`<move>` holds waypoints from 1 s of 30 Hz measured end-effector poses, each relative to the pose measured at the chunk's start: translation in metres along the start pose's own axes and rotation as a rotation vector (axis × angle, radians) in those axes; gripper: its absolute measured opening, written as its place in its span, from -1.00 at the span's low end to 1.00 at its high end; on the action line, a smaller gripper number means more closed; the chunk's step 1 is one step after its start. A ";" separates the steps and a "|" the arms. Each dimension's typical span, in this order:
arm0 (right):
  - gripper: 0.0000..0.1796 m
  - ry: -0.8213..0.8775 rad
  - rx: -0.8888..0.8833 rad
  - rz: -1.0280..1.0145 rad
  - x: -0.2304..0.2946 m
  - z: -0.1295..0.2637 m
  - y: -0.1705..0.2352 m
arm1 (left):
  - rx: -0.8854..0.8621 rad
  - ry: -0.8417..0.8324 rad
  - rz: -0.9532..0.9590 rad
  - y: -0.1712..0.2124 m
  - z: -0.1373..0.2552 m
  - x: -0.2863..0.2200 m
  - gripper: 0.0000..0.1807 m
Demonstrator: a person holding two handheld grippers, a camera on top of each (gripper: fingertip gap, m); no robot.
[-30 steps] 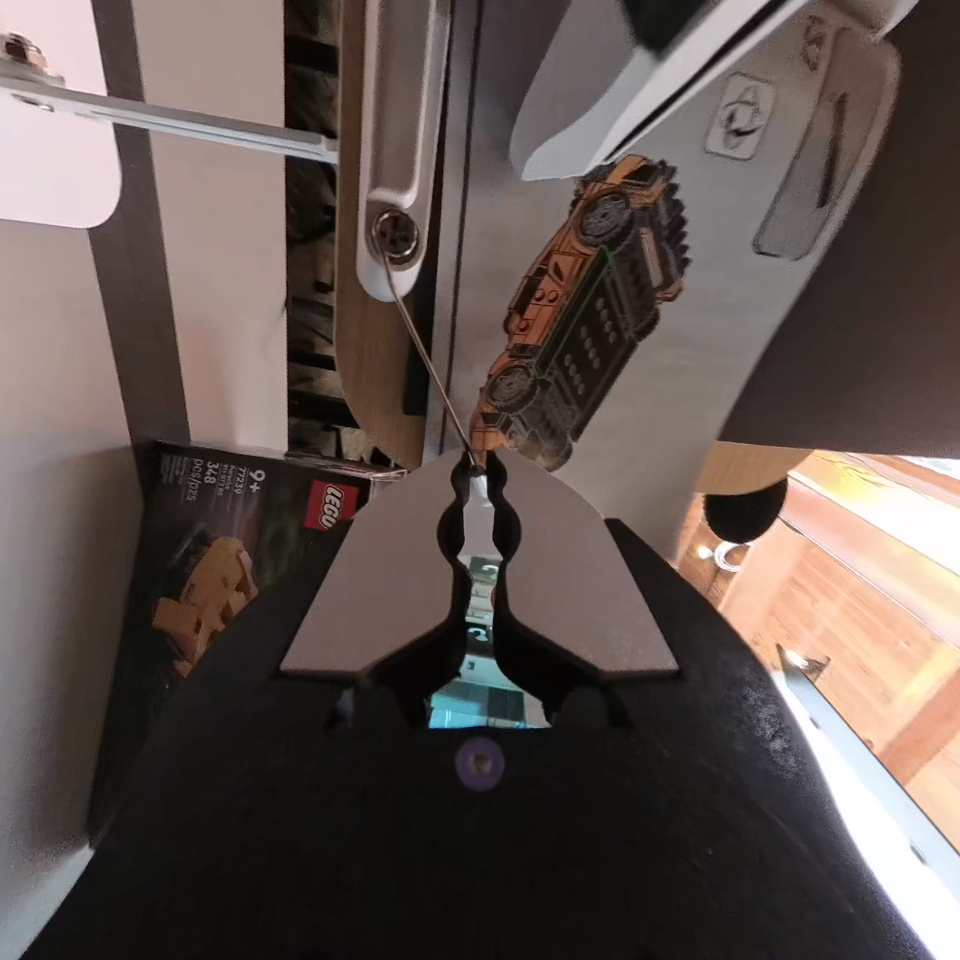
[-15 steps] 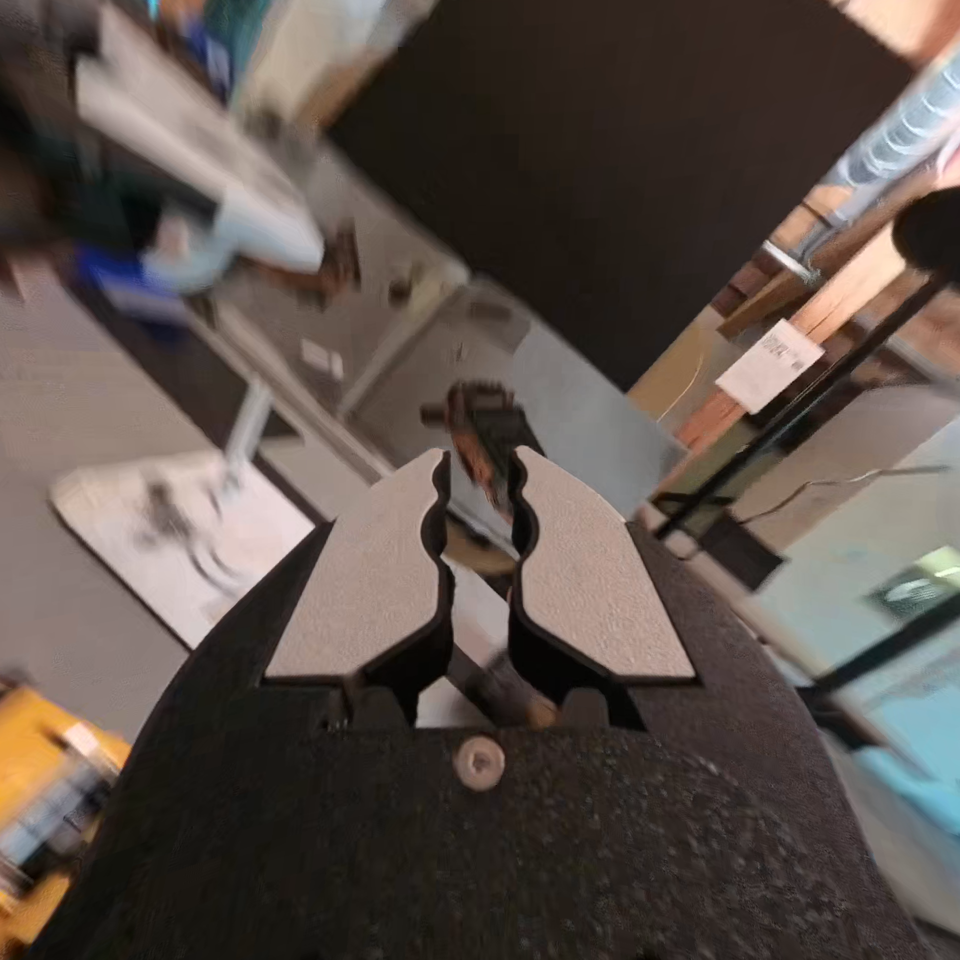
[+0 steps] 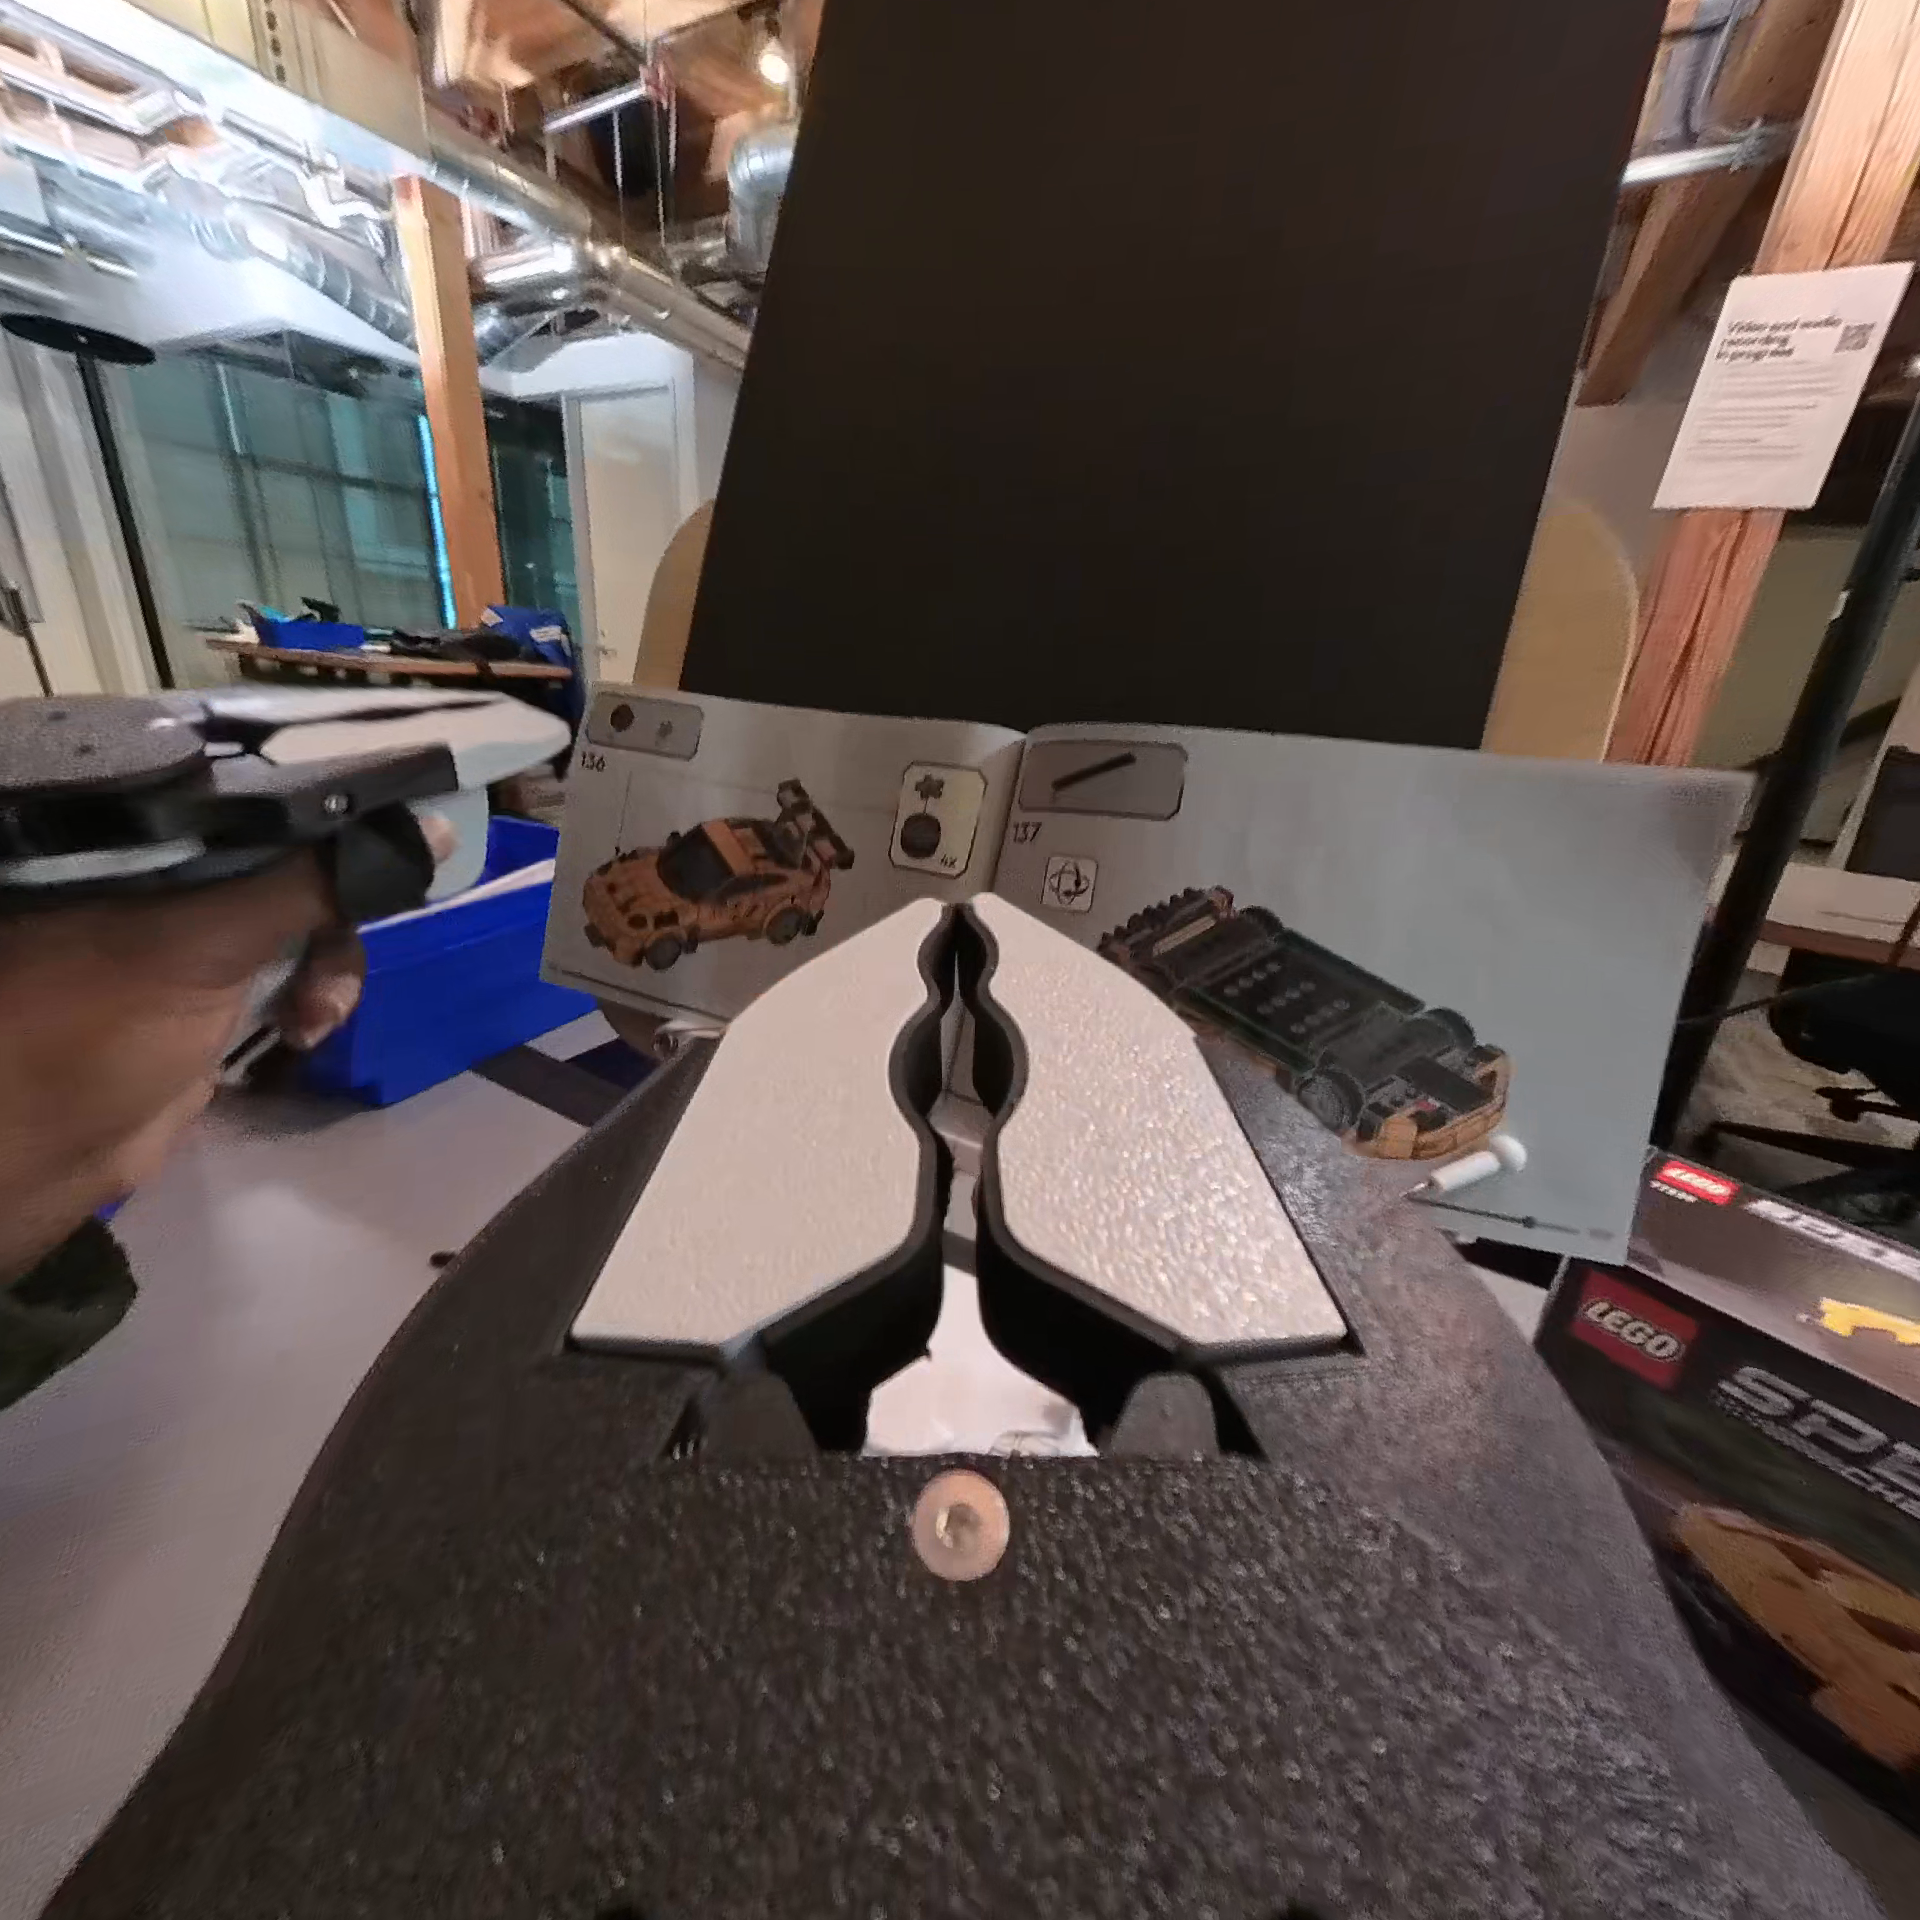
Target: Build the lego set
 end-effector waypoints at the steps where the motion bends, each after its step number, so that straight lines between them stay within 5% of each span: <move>1: -1.00 -0.007 0.007 0.000 -0.001 -0.001 0.002 | -0.004 -0.008 0.003 -0.001 -0.002 0.004 -1.00; 30: -0.98 -0.070 0.033 0.050 0.013 -0.010 0.027 | -0.004 -0.007 -0.058 0.011 -0.005 0.012 -1.00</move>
Point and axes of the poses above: each gripper's, where its closed fingertips meet, z back along the fingers, y out of its underside, x = y × z across the jaws, the point moved 10 cm from there along z, back along the fingers, and after that the axes turned 9 degrees about x, right-handed, at the moved point
